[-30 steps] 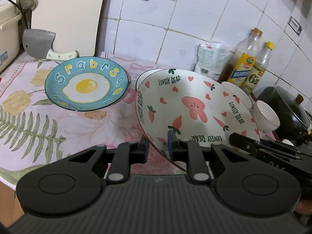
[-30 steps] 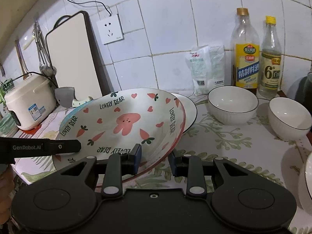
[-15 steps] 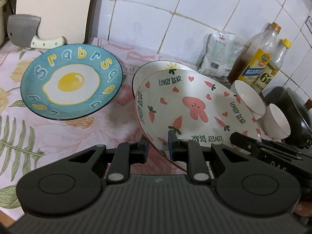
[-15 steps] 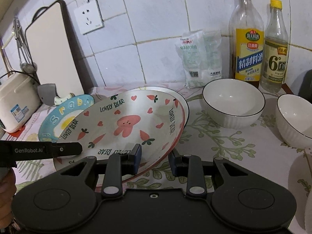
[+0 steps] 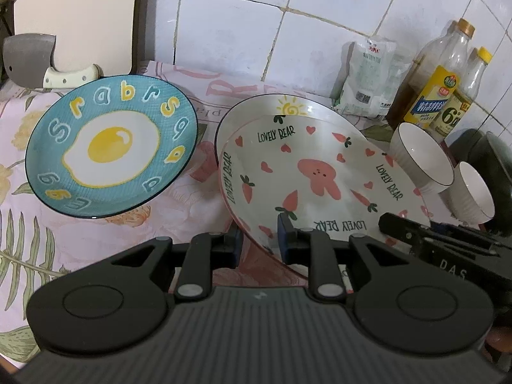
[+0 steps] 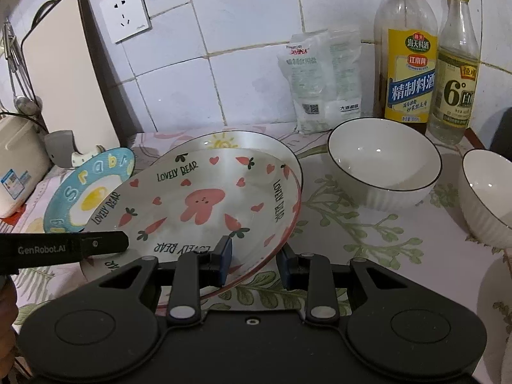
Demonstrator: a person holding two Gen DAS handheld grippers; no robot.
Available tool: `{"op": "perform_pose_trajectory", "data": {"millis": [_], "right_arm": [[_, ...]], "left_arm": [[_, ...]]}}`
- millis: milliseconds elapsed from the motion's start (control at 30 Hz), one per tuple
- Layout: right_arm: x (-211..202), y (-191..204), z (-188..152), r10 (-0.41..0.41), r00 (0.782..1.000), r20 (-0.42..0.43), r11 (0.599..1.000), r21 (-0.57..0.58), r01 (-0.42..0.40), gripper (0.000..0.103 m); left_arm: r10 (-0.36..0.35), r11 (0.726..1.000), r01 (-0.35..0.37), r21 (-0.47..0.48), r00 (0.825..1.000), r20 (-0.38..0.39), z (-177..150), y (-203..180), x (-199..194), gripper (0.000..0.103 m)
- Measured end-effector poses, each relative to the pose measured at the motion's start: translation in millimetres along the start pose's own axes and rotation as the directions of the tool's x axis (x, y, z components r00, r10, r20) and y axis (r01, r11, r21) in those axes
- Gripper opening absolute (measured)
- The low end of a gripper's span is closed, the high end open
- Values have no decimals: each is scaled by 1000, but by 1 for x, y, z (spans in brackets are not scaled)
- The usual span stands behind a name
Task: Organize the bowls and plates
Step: 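Lower the Lovely Bear plate onto the sun plate and open both grippers, then move both grippers to the rim of the blue egg plate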
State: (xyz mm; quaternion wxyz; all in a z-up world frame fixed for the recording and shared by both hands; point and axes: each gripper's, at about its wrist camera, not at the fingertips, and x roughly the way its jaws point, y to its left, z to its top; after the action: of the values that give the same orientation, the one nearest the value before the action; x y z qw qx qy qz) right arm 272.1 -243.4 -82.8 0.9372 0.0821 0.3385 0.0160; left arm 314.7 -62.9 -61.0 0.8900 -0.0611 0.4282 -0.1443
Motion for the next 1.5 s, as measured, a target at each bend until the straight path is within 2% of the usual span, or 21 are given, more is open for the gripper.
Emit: {"op": "perform_pose_trajectory", "data": {"millis": [300,567,733,1000,1167,1367,1500], "right_arm": [[11,2,8,-41,999,9,999,-29,41,36],[26,-3,12,-43,999,9,998,-39,44,36],[31,3,11,-95,994,58,990,-95,100,36],[39,5,9,-135,987,93,978,-146,147,36],[20,6,7,-121,986,118,979,-150,138,36],[-27,7,11,-46,989,142,989,-136,65,37],[-59,12,12,-10,987,163,991,-134,32,45]], "left_arm": [[-8,1000,7,-13,999,-42,11,-1,12,22],[-5,999,2,-36,996,-87,24,1,24,23],[16,999,-19,-31,996,-89,29,1,25,24],[15,999,-17,-36,998,-69,27,2,20,33],[5,1000,-6,-23,999,-33,25,2,0,36],[-16,999,15,42,999,28,19,-2,-43,41],[-39,996,34,78,998,58,13,-5,-75,42]]}}
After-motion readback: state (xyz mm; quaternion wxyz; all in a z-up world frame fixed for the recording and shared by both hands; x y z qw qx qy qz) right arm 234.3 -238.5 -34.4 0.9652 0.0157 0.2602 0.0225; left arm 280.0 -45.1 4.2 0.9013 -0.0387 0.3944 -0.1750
